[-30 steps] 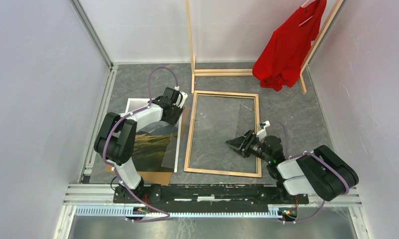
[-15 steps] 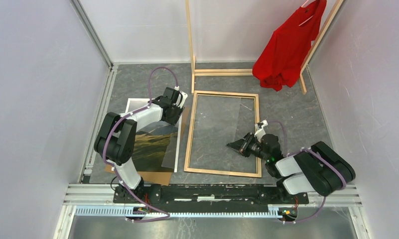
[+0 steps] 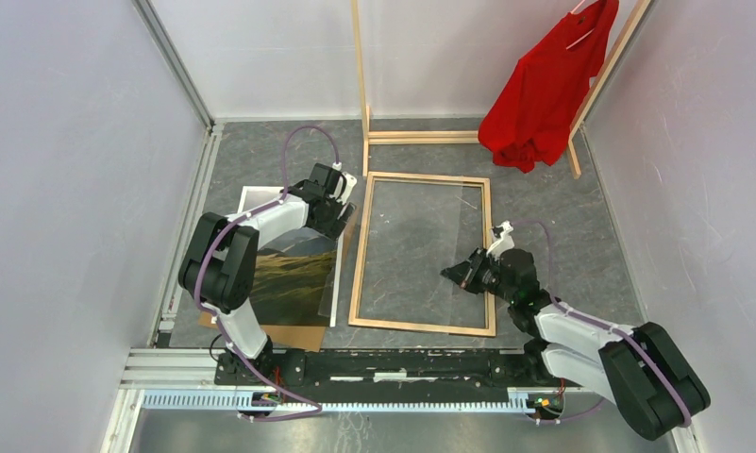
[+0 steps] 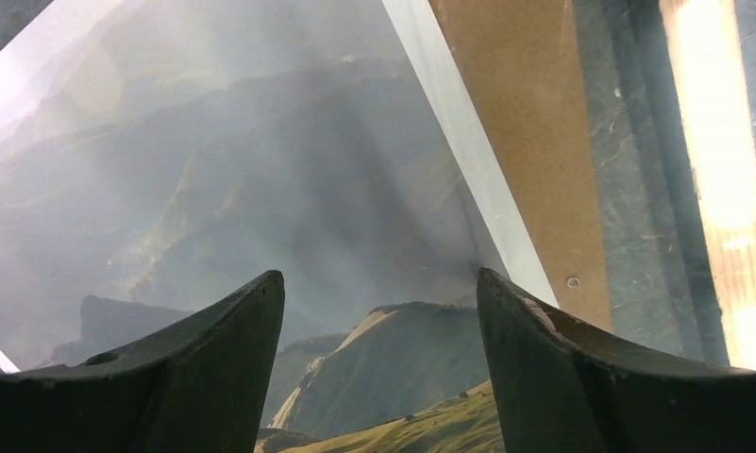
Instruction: Put the photo into the frame
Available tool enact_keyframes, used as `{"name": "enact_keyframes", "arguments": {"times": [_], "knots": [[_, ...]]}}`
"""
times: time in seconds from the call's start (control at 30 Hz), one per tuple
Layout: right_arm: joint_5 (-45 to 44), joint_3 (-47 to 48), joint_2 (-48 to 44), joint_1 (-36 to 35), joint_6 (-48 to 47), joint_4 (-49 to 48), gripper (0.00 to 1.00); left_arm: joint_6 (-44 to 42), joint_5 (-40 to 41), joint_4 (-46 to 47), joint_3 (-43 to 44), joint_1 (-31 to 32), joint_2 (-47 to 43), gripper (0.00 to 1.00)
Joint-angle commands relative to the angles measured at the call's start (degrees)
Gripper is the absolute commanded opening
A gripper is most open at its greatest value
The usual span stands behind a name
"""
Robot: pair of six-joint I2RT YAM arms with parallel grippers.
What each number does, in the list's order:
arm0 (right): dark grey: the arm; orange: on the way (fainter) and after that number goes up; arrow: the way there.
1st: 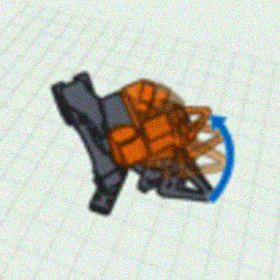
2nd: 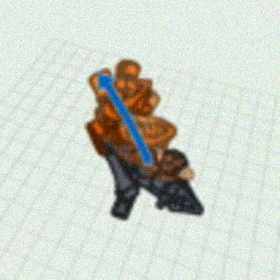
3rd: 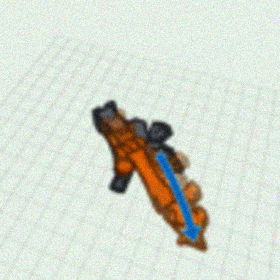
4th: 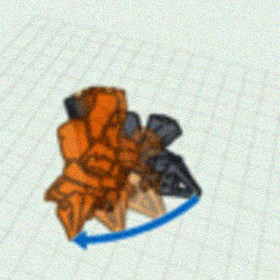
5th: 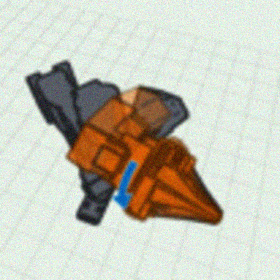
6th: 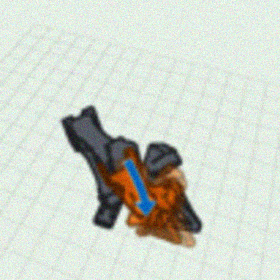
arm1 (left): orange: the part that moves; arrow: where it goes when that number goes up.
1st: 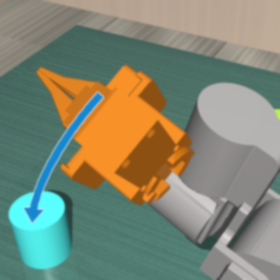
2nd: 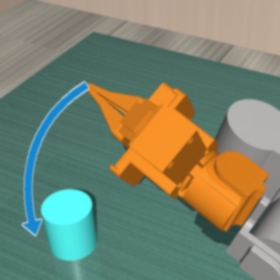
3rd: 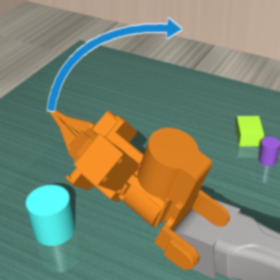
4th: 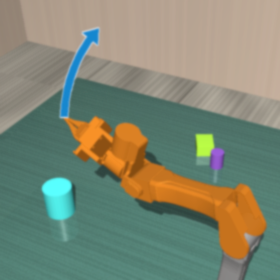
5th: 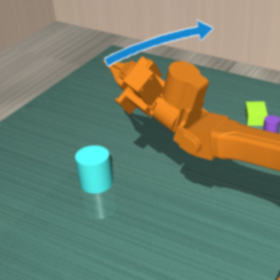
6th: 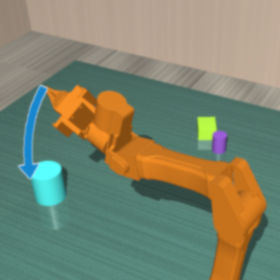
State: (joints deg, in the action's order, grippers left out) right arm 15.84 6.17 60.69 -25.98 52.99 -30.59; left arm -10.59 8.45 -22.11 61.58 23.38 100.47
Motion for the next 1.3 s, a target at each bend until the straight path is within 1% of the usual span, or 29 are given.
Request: {"name": "enact_keyframes", "arguments": {"times": [0.0, 0.27, 0.33, 0.53, 0.77, 1.27], "knots": [[-2.1, 0.3, -2.3, 2.4, -4.6, 6.4, 0.07, -2.5, -1.1, -2.0, 1.6, 0.4, -0.9, 0.82], [2.1, 2.1, -4.9, 8.1, -9.4, 14.5, 0.07, -2.8, -0.4, -1.8, 1.3, 0.4, -1.2, 0.82], [2.8, 3.6, -5.0, 8.9, -11.2, 17.2, 0.07, -2.7, -0.5, -1.7, 1.4, 0.4, -1.2, 0.82], [5.6, 7.1, -3.6, 10.8, -15.0, 21.3, 0.07, -2.6, -0.8, -1.8, 1.7, 0.4, -1.1, 0.82], [5.1, 11.5, -3.8, 11.9, -19.7, 27.8, 0.06, -2.8, -0.9, -1.8, 1.5, 0.4, -1.3, 0.81], [3.6, 11.3, -6.8, 13.5, -20.4, 30.4, 0.05, -2.4, -1.4, -1.8, 1.6, 0.4, -1.7, 0.81]]}}
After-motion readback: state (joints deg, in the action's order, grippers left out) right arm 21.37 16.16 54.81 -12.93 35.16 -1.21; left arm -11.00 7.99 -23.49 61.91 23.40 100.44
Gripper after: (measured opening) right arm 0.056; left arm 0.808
